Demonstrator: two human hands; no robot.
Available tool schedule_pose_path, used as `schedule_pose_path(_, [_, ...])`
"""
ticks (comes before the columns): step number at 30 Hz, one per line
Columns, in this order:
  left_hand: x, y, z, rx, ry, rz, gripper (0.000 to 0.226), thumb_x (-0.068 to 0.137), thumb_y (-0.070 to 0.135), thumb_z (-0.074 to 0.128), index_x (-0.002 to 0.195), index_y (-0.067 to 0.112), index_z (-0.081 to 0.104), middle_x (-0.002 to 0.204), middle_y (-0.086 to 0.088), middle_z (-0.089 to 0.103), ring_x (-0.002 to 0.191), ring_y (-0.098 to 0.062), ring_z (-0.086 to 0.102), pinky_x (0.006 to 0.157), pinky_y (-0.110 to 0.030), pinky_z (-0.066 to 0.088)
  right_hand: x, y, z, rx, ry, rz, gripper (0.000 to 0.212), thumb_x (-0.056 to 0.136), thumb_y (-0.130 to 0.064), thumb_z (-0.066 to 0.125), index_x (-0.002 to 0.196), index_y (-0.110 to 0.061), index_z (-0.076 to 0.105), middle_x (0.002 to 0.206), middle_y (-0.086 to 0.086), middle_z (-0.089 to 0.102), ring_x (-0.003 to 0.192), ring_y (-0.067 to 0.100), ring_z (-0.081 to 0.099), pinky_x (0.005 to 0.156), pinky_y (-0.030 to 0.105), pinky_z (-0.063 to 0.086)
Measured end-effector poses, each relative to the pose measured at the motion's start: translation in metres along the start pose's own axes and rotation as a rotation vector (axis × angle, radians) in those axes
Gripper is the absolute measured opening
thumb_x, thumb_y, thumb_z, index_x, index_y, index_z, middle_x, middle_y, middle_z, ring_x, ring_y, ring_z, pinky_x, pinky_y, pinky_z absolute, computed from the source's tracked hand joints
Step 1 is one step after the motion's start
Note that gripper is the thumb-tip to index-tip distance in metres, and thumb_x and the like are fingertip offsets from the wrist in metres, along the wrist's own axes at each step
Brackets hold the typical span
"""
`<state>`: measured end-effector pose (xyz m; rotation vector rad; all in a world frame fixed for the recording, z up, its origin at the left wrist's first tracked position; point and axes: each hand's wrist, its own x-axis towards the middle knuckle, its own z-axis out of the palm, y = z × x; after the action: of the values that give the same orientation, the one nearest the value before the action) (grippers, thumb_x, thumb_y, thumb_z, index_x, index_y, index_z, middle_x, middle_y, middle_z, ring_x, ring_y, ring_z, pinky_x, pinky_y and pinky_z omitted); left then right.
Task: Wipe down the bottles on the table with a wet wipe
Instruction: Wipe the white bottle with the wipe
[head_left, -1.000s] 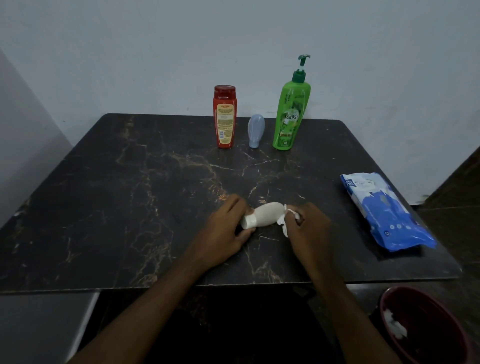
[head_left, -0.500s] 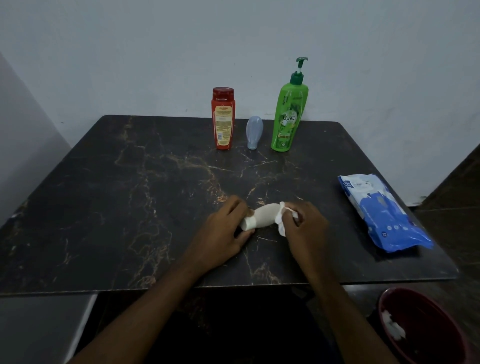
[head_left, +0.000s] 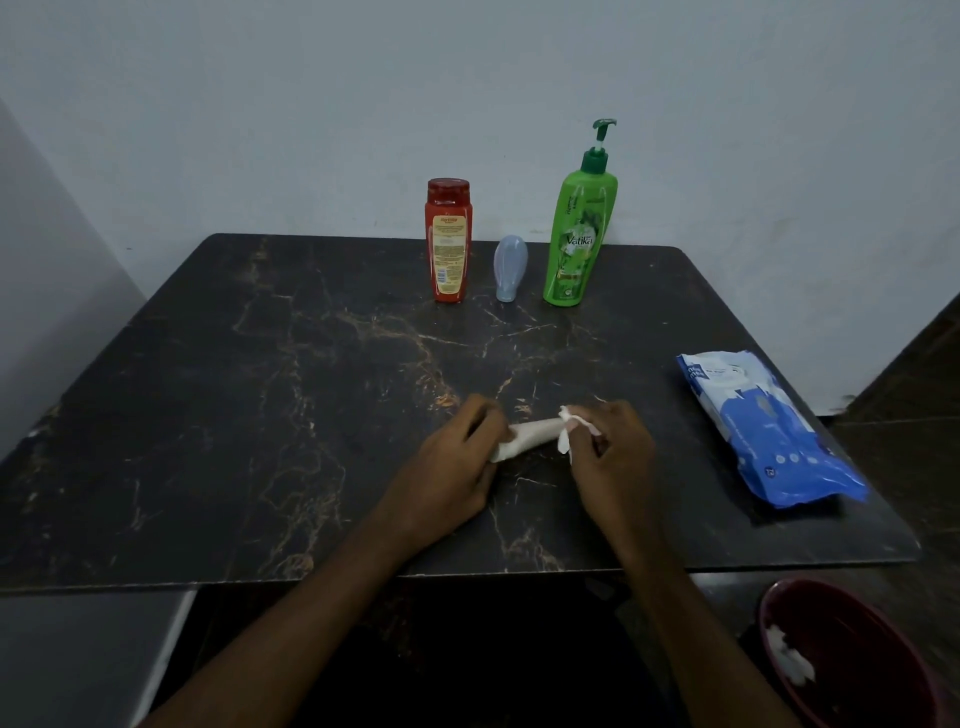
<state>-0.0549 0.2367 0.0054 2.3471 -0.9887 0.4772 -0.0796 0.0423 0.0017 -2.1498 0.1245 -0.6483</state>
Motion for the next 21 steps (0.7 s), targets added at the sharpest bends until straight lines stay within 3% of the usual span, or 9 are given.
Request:
schedule_pose_path(3, [0.000, 0.000, 0.001, 0.001, -0.005, -0.008, 0.021, 0.088, 0.000, 0.064, 0.107, 0.005, 0.057, 0.118, -0.006, 0.051, 0.086, -0.018, 0.054, 0.066, -0.032, 0.049, -0.007, -0.009, 0.001, -0.031, -0.057, -0.143, 0.024, 0.092, -0.006, 0.062, 0.113, -0.016, 0.068, 0.105, -0.005, 0.057, 0.089, -0.006, 0.055, 0.077, -0.002, 0.036])
schedule_pose_path(6, [0.002, -0.001, 0.003, -0.004, -0.003, -0.016, 0.017, 0.091, 0.002, 0.063, 0.107, 0.005, 0.057, 0.117, -0.006, 0.051, 0.087, -0.018, 0.054, 0.067, -0.033, 0.050, -0.015, -0.011, 0.005, -0.038, -0.158, -0.398, 0.028, 0.090, -0.001, 0.062, 0.116, -0.011, 0.068, 0.106, -0.002, 0.057, 0.092, 0.001, 0.055, 0.080, 0.009, 0.043])
schedule_pose_path(8, [0.001, -0.001, 0.003, -0.003, 0.001, -0.010, 0.016, 0.093, 0.004, 0.062, 0.107, 0.005, 0.057, 0.117, -0.005, 0.050, 0.087, -0.017, 0.054, 0.067, -0.032, 0.050, -0.014, -0.007, 0.007, -0.024, -0.148, -0.431, 0.027, 0.091, -0.002, 0.063, 0.116, -0.010, 0.069, 0.103, -0.001, 0.058, 0.091, 0.006, 0.058, 0.078, 0.013, 0.045])
schedule_pose_path(11, [0.000, 0.000, 0.001, -0.003, 0.004, -0.002, 0.017, 0.091, 0.006, 0.059, 0.107, 0.006, 0.057, 0.118, -0.004, 0.050, 0.084, -0.015, 0.054, 0.064, -0.029, 0.049, -0.011, -0.001, 0.008, -0.065, -0.073, -0.310, 0.022, 0.092, -0.010, 0.063, 0.113, -0.017, 0.070, 0.100, -0.005, 0.059, 0.085, 0.004, 0.058, 0.075, 0.011, 0.043])
schedule_pose_path(14, [0.000, 0.000, 0.000, 0.002, 0.006, -0.004, 0.018, 0.090, 0.010, 0.053, 0.107, 0.008, 0.056, 0.118, -0.003, 0.049, 0.082, -0.014, 0.052, 0.062, -0.033, 0.050, -0.003, 0.005, 0.007, -0.025, 0.019, -0.017, 0.016, 0.093, -0.013, 0.062, 0.104, -0.019, 0.071, 0.099, -0.003, 0.063, 0.089, 0.011, 0.063, 0.076, 0.010, 0.039])
schedule_pose_path(16, [0.000, -0.001, 0.000, 0.006, 0.006, -0.006, 0.017, 0.090, 0.010, 0.053, 0.107, 0.008, 0.055, 0.118, -0.003, 0.048, 0.080, -0.015, 0.052, 0.061, -0.037, 0.051, -0.002, 0.004, 0.006, 0.005, 0.029, 0.053, 0.017, 0.092, -0.010, 0.061, 0.103, -0.019, 0.072, 0.099, 0.000, 0.066, 0.091, 0.015, 0.065, 0.077, 0.005, 0.037])
schedule_pose_path(18, [0.001, -0.001, 0.001, 0.011, -0.003, -0.003, 0.017, 0.089, 0.005, 0.056, 0.106, 0.007, 0.054, 0.118, -0.004, 0.048, 0.081, -0.017, 0.053, 0.062, -0.038, 0.052, -0.006, -0.002, 0.004, -0.034, 0.013, -0.098, 0.020, 0.090, -0.007, 0.063, 0.105, -0.017, 0.072, 0.100, -0.001, 0.065, 0.090, 0.010, 0.062, 0.080, 0.000, 0.037])
schedule_pose_path(21, [0.001, -0.001, 0.003, 0.022, -0.022, -0.001, 0.024, 0.087, -0.002, 0.063, 0.106, 0.007, 0.054, 0.117, -0.004, 0.048, 0.082, -0.019, 0.054, 0.062, -0.039, 0.052, -0.016, -0.007, 0.008, -0.033, -0.125, -0.376, 0.027, 0.090, -0.003, 0.062, 0.114, -0.012, 0.069, 0.103, -0.002, 0.060, 0.088, 0.006, 0.059, 0.076, 0.017, 0.049])
